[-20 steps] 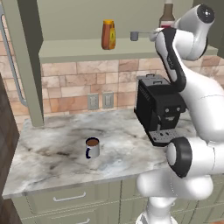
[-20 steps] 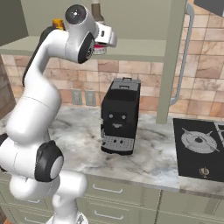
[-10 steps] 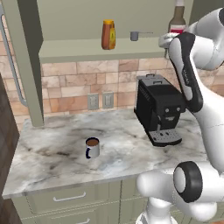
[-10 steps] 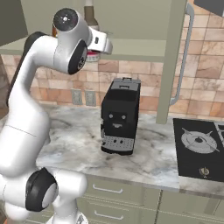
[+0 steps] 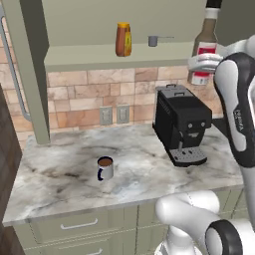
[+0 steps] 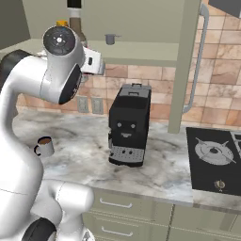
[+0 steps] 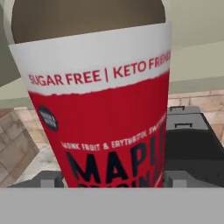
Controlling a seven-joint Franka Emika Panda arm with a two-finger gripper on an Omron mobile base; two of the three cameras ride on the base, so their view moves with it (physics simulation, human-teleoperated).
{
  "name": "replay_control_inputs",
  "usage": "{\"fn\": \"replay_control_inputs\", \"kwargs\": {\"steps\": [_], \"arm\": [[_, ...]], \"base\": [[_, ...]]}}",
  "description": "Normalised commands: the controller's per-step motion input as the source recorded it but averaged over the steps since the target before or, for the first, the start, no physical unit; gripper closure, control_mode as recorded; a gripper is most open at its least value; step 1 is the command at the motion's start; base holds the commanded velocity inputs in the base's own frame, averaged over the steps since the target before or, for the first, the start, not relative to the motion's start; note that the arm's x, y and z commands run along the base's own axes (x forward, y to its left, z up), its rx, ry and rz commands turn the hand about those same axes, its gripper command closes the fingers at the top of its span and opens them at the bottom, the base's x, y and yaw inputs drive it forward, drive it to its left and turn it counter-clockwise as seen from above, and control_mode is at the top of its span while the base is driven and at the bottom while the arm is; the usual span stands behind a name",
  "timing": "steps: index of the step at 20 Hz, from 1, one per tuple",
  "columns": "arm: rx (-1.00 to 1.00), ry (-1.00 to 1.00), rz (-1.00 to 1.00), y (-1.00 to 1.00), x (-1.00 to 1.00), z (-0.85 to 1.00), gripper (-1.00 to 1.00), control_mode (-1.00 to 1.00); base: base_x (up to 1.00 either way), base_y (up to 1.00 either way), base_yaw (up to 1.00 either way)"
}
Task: Pick the syrup bottle and honey bottle from the cabinet and place them next to the mug.
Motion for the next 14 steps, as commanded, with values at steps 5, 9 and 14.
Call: {"fn": "replay_control_inputs", "kwargs": {"steps": [5,9,14], "arm": [[0.04,0.0,0.34,0.48,-0.49,-0.37,1.0,-1.0],[0.02,0.0,0.41,0.45,-0.29,-0.4,1.0,-1.0],[0.0,0.0,0.44,0.41,-0.18,-0.39,1.0,-1.0]], "base": [[0.0,0.0,0.0],[0.0,0.0,0.0],[0.0,0.0,0.0]]}}
